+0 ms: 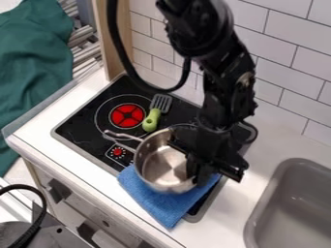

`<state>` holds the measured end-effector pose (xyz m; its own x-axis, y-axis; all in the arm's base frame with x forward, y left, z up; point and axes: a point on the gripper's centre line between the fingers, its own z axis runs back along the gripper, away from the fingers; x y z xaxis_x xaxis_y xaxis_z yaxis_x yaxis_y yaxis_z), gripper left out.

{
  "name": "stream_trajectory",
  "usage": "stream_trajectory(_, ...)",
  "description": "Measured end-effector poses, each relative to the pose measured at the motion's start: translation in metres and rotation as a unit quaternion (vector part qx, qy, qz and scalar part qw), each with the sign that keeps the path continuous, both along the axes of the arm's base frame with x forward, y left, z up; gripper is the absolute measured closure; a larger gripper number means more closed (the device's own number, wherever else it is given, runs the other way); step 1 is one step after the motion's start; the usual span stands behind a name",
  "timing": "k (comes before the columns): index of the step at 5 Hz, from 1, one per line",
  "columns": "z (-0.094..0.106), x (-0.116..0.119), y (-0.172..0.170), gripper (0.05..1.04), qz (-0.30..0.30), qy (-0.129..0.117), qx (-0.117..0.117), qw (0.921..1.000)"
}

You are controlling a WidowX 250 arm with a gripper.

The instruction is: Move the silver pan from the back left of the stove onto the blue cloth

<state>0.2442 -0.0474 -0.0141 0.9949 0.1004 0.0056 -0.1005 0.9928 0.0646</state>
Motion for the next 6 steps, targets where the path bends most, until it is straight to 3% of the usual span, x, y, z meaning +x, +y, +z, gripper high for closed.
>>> stream_trajectory(1,-0.008,-0.010,-0.001,0.844,0.037,-0.003,-0.026,0.9990)
stream_trajectory(2,-0.010,-0.010,-0.002,0.574,0.052,-0.011,-0.035,0.9980)
stream_trajectory(3,0.003,-0.007,-0.001,0.253,0.054,-0.033,-0.035,0.9974)
stream_trajectory(4,0.024,-0.004,-0.002,0.068,0.034,-0.040,-0.015,0.9985)
stream_trajectory(6,0.058,0.017,-0.002,0.076,-0.020,-0.061,0.016,0.9978)
